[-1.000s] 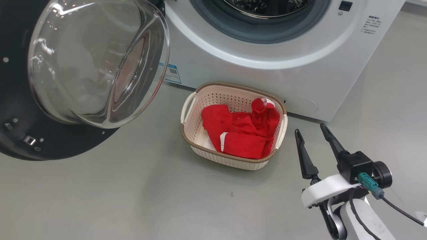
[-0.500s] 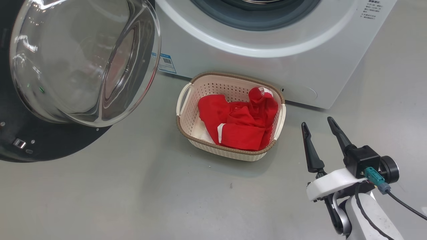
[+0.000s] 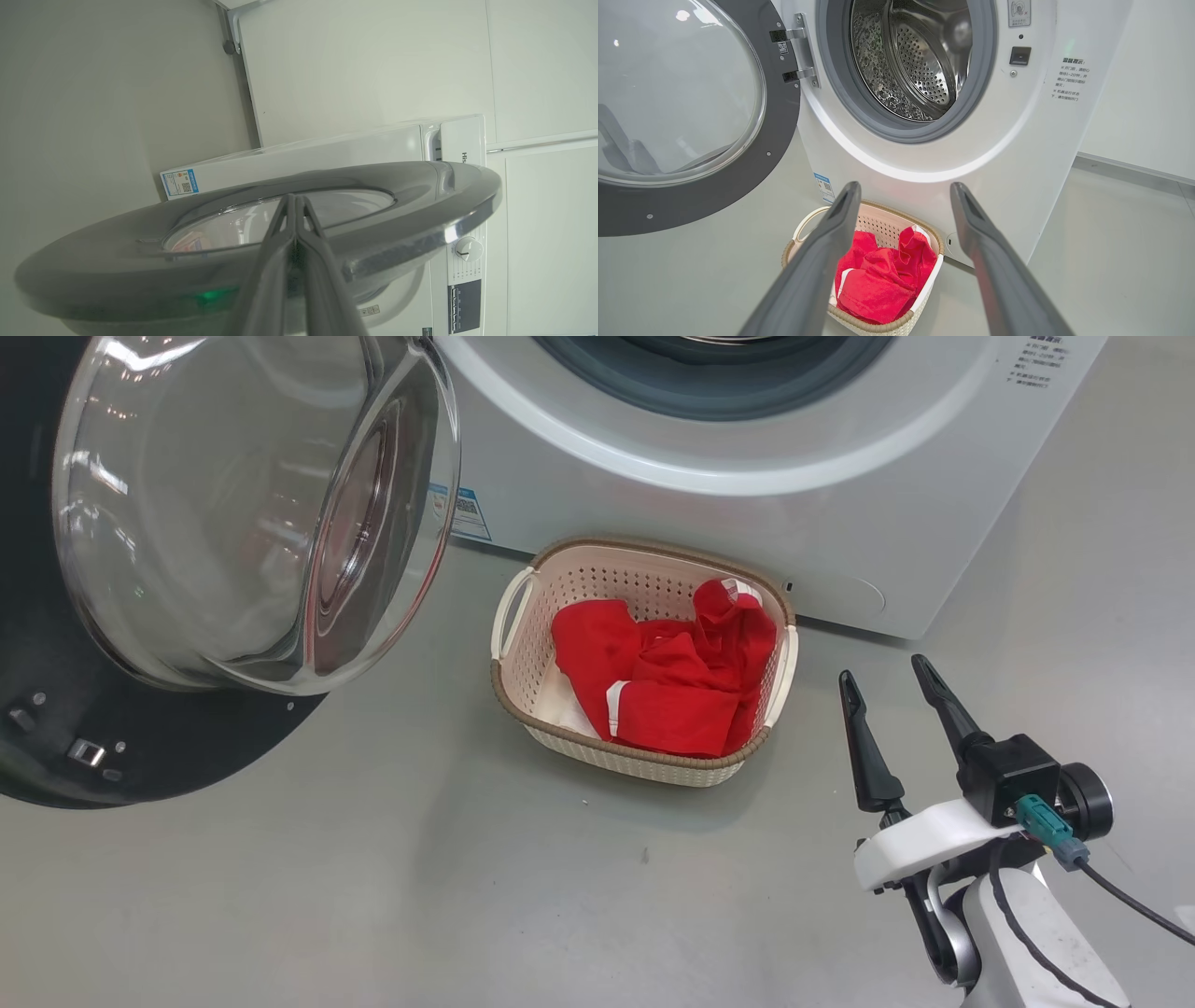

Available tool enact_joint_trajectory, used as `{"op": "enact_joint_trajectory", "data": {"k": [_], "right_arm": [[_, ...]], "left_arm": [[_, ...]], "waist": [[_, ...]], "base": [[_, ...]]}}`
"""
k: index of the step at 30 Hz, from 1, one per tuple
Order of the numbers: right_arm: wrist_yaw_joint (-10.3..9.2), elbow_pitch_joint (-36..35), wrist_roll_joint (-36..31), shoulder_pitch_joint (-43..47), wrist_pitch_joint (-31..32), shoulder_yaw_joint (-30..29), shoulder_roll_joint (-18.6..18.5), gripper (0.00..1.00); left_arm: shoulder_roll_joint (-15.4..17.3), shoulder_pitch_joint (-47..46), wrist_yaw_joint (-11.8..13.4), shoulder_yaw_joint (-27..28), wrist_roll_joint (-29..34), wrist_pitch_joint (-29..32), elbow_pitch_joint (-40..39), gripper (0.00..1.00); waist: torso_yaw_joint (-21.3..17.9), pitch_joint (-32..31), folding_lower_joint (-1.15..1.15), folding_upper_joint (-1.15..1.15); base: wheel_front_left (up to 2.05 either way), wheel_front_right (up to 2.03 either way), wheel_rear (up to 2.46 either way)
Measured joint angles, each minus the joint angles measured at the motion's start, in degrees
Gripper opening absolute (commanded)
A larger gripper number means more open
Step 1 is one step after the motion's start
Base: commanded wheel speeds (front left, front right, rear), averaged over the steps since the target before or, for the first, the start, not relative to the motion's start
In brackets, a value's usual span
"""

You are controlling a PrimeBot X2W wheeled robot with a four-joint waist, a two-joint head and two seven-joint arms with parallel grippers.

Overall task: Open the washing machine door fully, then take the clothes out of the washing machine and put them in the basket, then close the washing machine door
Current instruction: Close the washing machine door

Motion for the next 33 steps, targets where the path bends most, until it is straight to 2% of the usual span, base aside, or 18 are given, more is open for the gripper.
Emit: {"op": "enact_joint_trajectory", "data": {"k": [13, 23, 33], "right_arm": [[0.19, 0.76, 0.02, 0.0, -0.01, 0.27, 0.23, 1.0], [0.2, 1.2, 0.12, 0.02, -0.01, 0.6, 0.76, 1.0], [0.12, 1.26, 0.73, 0.02, -0.01, 0.73, 1.36, 1.0]], "left_arm": [[0.49, 1.08, -1.98, -2.46, -2.26, 8.35, -3.79, 0.0], [0.69, 4.26, -2.72, -5.24, -4.83, 16.18, -10.22, 0.0], [-0.36, 9.09, -3.24, -6.0, -5.64, 20.05, -18.04, 0.0]], "waist": [[-1.49, -0.85, 0.0, 0.0], [-3.97, -1.8, 0.0, 0.0], [-7.48, -2.09, 0.0, 0.0]], "base": [[0.0, 0.0, 0.0], [0.0, 0.0, 0.0], [0.0, 0.0, 0.0]]}}
